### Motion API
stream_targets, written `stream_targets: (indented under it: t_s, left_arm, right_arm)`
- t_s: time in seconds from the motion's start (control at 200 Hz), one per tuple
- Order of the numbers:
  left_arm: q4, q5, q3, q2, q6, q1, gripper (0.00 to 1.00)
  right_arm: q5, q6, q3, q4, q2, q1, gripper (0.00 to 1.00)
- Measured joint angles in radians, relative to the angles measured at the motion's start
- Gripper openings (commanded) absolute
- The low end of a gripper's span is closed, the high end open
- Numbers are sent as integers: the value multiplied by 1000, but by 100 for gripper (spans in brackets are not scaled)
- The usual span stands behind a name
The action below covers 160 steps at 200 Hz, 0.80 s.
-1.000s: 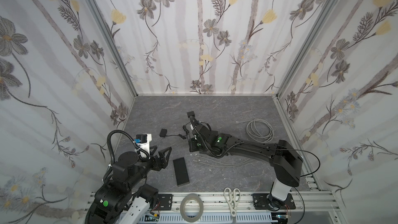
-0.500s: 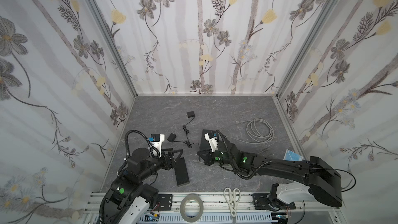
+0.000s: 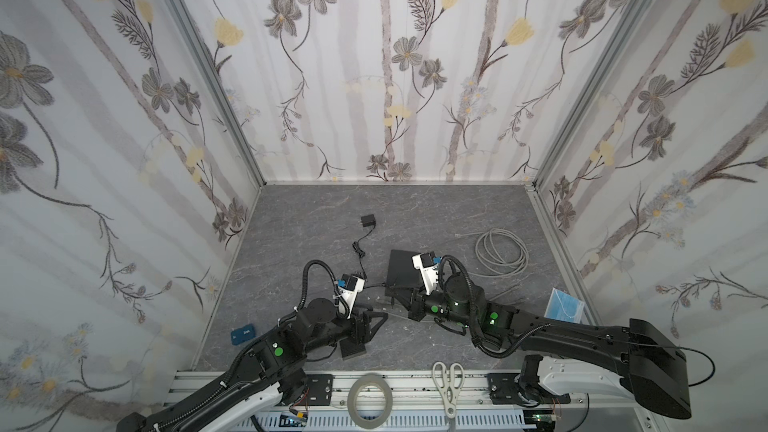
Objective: Insert the plug into the switch port
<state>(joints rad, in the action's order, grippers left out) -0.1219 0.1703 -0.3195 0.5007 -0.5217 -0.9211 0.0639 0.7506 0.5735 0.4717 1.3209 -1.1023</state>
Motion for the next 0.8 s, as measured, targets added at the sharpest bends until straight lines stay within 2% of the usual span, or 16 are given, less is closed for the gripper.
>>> stream_targets:
  t_s: [0.175, 0.535, 0.799]
  left_arm:
    - [119, -40, 39, 23, 50, -14, 47]
    - [241, 63, 46, 69, 77, -16, 47]
    - [244, 66, 43, 63, 76, -16, 36]
  right_arm:
    - [5, 5, -31, 45, -26, 0, 0]
    - [17, 34, -44, 113, 8, -1, 0]
    - [34, 43, -45, 137, 8, -1, 0]
